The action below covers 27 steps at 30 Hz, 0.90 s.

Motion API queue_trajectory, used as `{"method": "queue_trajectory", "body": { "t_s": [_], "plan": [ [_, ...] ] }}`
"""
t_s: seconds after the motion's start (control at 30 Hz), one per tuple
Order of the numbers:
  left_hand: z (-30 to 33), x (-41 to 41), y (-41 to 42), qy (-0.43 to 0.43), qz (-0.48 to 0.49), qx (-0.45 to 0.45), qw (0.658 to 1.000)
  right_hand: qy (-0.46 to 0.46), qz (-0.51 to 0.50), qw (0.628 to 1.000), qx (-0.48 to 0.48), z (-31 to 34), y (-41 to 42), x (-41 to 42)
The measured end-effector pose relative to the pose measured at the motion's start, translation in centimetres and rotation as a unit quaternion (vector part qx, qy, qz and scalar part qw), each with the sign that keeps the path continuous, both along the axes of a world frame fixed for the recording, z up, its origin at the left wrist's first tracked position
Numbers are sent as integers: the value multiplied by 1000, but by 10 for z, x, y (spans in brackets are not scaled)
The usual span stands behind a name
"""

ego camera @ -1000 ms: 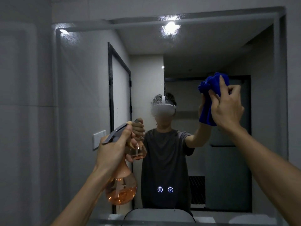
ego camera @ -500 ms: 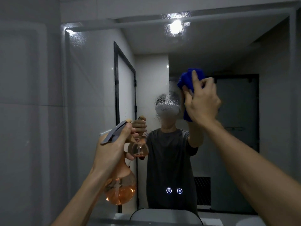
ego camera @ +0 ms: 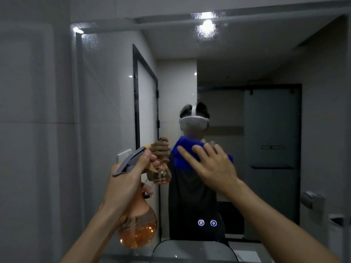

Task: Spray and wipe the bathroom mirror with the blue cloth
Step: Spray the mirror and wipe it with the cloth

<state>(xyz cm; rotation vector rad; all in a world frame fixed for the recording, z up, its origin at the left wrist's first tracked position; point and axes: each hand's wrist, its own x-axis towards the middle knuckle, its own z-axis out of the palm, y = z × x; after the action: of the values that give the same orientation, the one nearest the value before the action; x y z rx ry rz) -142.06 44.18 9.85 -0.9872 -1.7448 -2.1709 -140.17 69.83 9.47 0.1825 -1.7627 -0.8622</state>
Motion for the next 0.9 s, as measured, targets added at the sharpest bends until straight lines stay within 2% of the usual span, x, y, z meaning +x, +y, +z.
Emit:
{"method": "queue_trajectory", "body": {
  "t_s": [0.07, 0.17, 0.27, 0.37, 0.43, 0.5, 0.6, 0.7, 0.77, 0.83, 0.9],
  "plan": [
    [-1, 3, 3, -8, 1, -1, 1000, 61, -3, 998, 6, 23, 15, 10],
    [0, 9, 10, -12, 9, 3, 1000, 134, -24, 989, -51, 68, 43, 25],
    [6, 13, 16, -12, 18, 8, 1000, 188, -42, 965, -178, 125, 60, 40],
    [10, 17, 20, -10, 23, 13, 1000, 224, -19, 913, -341, 174, 49, 40],
    [11, 16, 19, -7, 24, 16, 1000, 238, -18, 893, -382, 178, 28, 28],
    [12, 15, 17, -3, 27, 22, 999, 204, -3, 927, -315, 154, 1, 13],
    [10, 11, 11, 1, 28, 28, 999, 79, 23, 985, -152, 79, -30, -12],
    [9, 6, 3, 0, 15, 28, 999, -17, 49, 996, -74, -2, -38, -21],
    [10, 2, -1, -3, 12, 19, 1000, -73, 29, 997, -11, -34, -30, -16],
    [14, -2, -4, -1, 11, 16, 1000, -95, 18, 995, 35, -31, -13, -7],
    [16, -6, -5, -1, 8, 22, 1000, -41, 13, 999, 29, -2, 4, 4]
  ]
}}
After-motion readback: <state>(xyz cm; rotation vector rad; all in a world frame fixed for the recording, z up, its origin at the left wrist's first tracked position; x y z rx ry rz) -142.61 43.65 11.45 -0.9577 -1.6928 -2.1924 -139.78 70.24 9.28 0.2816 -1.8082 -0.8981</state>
